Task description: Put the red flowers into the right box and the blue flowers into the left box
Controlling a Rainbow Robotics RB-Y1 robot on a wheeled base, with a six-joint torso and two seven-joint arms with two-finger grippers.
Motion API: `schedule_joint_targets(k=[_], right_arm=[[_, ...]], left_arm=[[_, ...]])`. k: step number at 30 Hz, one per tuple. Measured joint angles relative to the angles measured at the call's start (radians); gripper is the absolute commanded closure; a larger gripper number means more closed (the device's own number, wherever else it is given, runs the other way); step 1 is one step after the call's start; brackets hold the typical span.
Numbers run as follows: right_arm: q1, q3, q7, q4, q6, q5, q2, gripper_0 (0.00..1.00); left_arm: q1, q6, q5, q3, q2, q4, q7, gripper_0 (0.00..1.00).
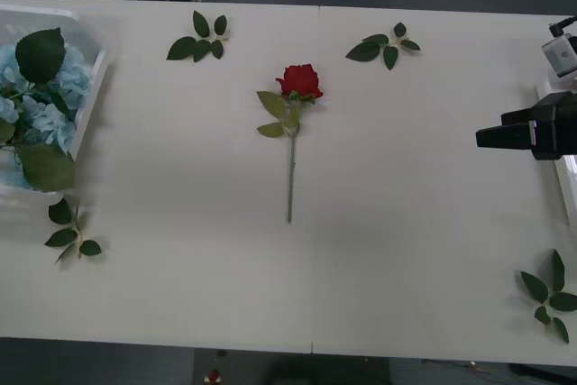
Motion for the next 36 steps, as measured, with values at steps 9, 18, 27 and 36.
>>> schedule_joint_targets(k=[9,18,27,36], right_arm=[[0.002,-0.004,0.154,-0.038,-0.003,-0.005,0.049,0.00],[0.063,-0.004,0.158,-0.108,-0.041,-0.073,0.050,0.00],[0.105,-0.004,0.290,-0.115,-0.077,-0.106,0.050,0.00],[0.135,-0.015,0.290,-0.143,-0.077,-0.106,0.050,0.00]], left_arm=[[0.000,0.043,0.178,0.021,0.000,-0.002,0.000,0.10],[0.000,0.364,0.638,0.283,0.000,-0.068,-0.107,0.08],[-0.011,0.380,0.983,0.303,0.000,-0.189,-0.212,0.08],[-0.200,0.312,0.852,0.077,-0.156,-0.371,0.264,0.08]])
